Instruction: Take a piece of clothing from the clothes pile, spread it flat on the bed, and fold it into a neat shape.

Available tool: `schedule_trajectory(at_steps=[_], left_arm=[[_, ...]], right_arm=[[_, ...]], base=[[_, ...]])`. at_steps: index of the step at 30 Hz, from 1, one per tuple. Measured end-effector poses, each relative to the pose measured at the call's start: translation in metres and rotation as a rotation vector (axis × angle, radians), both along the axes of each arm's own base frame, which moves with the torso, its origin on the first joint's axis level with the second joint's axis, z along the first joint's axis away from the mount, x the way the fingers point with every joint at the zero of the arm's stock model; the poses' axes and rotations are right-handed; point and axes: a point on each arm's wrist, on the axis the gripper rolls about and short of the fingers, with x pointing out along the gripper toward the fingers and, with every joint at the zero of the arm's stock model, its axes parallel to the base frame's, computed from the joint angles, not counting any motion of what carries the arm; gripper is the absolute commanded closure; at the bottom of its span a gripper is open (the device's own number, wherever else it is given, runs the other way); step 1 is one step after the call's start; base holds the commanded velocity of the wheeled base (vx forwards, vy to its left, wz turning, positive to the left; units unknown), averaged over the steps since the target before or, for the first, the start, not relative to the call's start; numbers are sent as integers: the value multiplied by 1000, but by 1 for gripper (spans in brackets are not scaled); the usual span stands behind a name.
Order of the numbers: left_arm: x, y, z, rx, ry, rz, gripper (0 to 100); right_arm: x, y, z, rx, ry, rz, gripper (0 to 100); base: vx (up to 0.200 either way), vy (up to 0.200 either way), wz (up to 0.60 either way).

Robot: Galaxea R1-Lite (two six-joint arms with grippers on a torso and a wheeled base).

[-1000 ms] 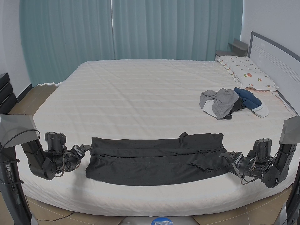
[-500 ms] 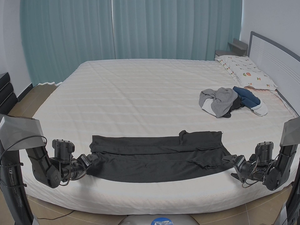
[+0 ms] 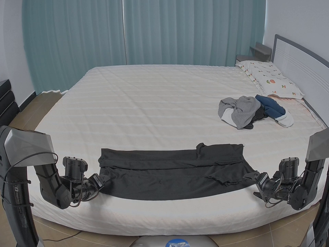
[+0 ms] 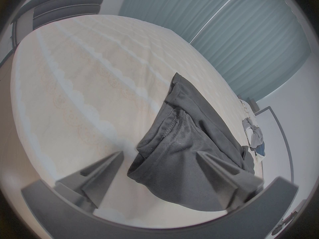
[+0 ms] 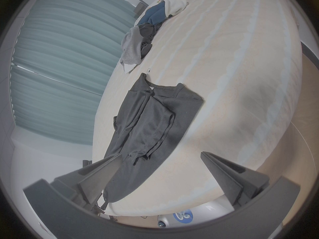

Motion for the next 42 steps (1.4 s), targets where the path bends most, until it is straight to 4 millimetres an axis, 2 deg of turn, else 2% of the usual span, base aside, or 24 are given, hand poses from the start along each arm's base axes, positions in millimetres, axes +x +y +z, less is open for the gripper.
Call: schedule_trajectory(at_steps=[9, 21, 22, 30, 42], left_arm=[[0, 1, -3, 24, 4, 26, 100], [3, 5, -3, 23, -2, 40, 100], [3, 5, -3, 23, -3, 40, 100], [6, 8, -2, 32, -12, 42, 100], [7, 17, 1, 49, -18, 49, 100]], right_arm=[[5, 6, -12, -69, 21, -66, 0], [34, 16, -25, -82, -26, -135, 0], [35, 16, -25, -82, -31, -138, 100], [37, 15, -26, -74, -56, -149, 100], [18, 15, -17, -80, -28, -135, 100]], base=[[0, 0, 0], [0, 0, 0], [0, 0, 0], [0, 0, 0], [0, 0, 0]])
